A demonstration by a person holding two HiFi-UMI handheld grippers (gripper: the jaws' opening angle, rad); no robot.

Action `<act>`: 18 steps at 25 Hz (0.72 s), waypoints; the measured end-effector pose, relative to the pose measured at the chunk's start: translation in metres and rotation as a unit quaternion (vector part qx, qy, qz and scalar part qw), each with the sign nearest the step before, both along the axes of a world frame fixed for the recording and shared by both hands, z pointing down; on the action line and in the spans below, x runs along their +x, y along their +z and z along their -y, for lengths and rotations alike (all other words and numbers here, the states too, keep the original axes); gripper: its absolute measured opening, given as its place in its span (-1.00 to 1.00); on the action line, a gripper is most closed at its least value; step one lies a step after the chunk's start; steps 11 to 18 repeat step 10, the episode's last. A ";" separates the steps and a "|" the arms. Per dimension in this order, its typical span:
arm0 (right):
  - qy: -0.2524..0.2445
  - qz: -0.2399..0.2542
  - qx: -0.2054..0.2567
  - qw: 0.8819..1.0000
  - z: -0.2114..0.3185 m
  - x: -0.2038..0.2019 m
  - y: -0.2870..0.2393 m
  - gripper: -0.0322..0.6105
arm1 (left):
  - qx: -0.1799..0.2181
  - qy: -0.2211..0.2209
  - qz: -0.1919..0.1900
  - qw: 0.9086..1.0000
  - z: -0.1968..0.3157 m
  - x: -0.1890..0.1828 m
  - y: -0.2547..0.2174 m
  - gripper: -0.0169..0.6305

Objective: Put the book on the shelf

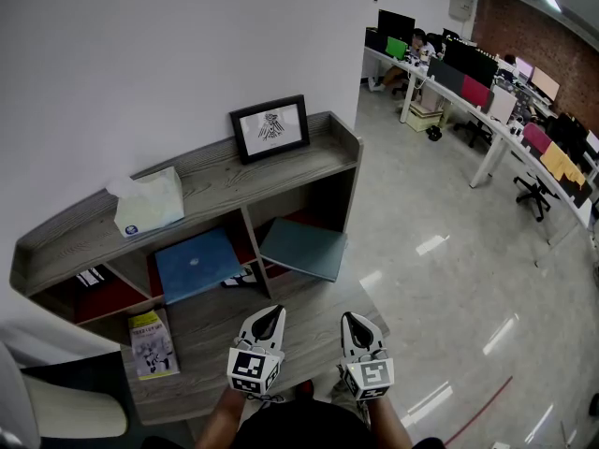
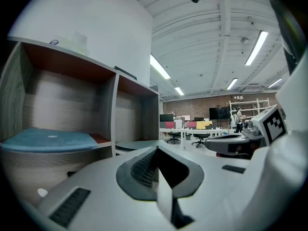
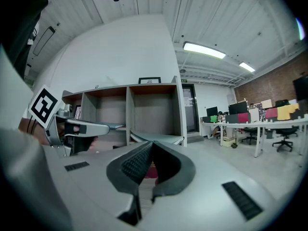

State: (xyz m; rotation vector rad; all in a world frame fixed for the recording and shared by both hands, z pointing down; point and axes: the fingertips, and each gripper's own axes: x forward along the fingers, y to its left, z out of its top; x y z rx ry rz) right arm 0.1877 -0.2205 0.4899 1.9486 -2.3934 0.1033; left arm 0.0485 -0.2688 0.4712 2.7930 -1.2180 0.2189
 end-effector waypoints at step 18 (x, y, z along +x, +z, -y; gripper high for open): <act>0.001 0.001 0.002 1.000 -0.001 0.002 0.000 -0.81 | 0.001 0.000 0.000 1.000 -0.001 0.001 0.001 -0.93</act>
